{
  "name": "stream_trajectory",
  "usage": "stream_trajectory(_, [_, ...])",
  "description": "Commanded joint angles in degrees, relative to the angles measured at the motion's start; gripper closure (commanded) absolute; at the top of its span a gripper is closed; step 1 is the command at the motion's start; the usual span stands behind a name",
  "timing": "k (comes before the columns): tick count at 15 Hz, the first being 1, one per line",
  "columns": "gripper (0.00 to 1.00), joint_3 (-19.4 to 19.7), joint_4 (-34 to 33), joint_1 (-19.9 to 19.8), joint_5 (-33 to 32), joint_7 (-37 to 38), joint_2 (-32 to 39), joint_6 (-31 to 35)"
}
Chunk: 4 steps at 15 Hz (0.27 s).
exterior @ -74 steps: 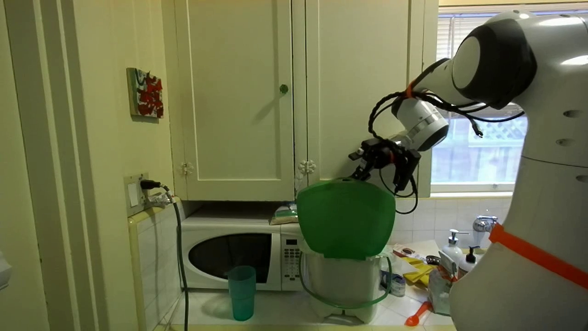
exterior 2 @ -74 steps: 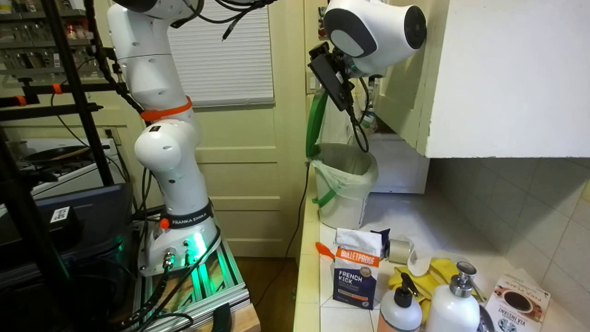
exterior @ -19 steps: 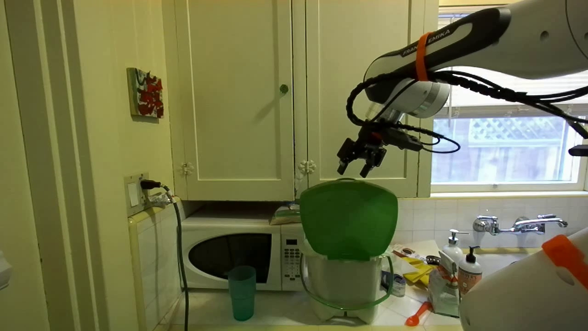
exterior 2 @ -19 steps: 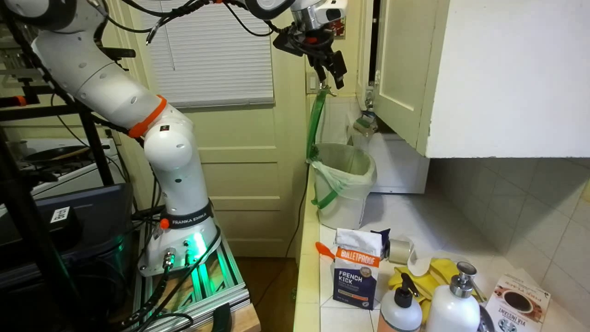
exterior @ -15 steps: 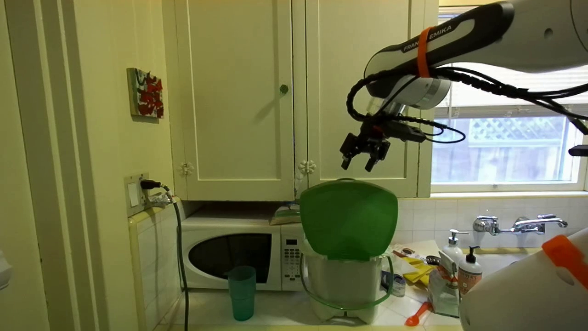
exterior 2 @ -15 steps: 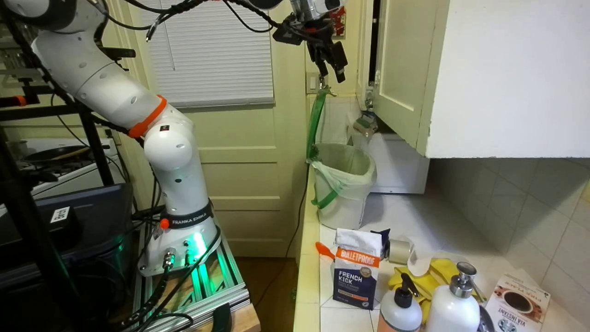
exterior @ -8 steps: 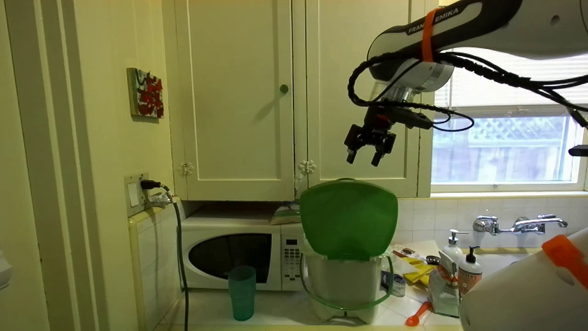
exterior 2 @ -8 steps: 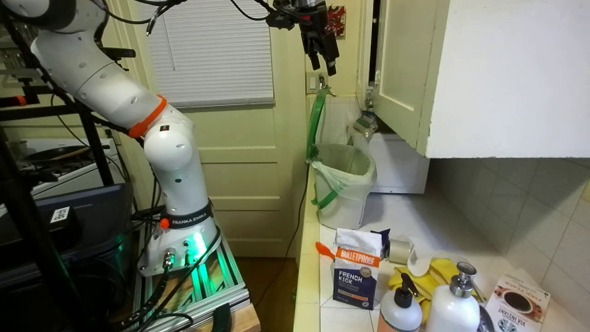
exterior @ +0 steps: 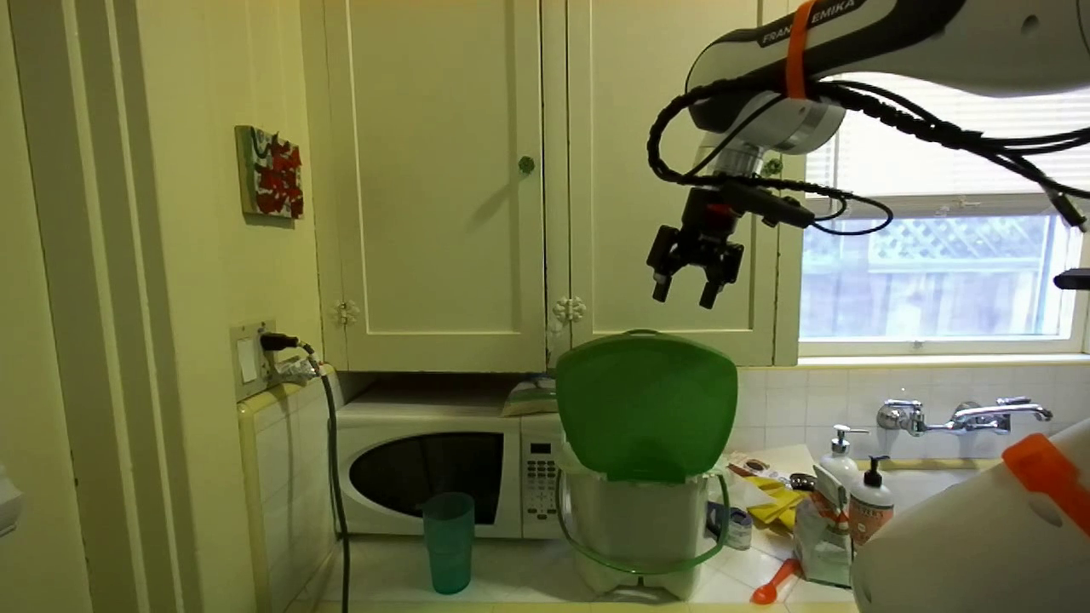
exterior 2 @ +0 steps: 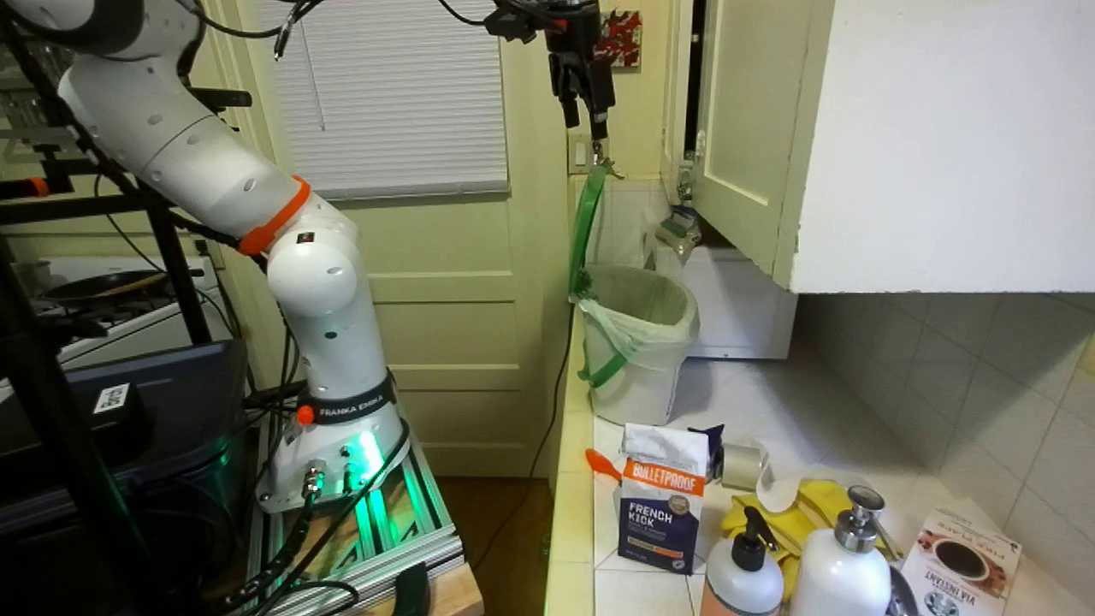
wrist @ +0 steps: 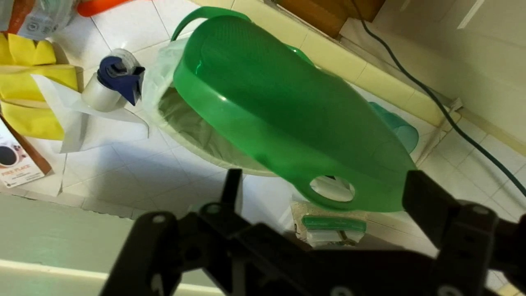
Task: Open the trash can
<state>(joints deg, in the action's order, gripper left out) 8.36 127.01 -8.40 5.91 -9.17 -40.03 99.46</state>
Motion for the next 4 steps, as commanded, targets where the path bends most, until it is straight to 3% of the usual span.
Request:
stream_trajectory(1, [0.00, 0.8, -0.3, 1.0, -0.5, 0.5, 0.0, -0.7])
stream_trajectory(4, [0.00, 0.9, -0.5, 1.0, -0.5, 0.5, 0.3, -1.1])
